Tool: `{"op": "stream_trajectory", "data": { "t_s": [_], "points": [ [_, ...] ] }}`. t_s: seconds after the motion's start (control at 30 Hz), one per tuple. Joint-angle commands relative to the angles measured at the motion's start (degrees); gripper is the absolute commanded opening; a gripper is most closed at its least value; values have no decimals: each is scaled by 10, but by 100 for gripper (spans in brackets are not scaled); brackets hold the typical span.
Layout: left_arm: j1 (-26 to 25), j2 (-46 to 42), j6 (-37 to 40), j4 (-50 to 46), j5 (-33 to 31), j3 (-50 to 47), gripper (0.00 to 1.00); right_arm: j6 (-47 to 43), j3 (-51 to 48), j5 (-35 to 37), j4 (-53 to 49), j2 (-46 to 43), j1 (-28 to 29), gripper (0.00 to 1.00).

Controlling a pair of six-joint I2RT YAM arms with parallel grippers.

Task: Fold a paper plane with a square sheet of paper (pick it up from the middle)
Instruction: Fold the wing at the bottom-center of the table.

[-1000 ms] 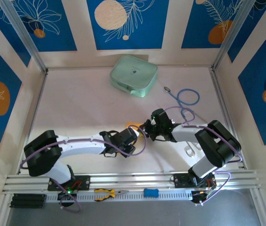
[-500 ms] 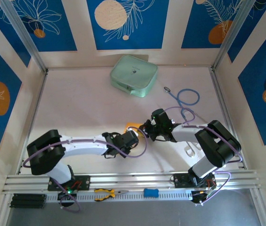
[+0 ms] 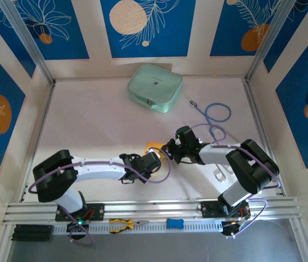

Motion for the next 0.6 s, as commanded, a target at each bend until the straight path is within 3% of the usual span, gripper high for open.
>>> {"op": "stream_trajectory", "data": {
  "t_s": [0.0,0.57],
  "points": [
    [-6,6,0,-18,-17,15,31,-1,9,-1,-15,-8,-4,0],
    [-6,4,-3,-20,-23,15,22,-4,14,-3,-18,-7,-5,0]
  ]
}}
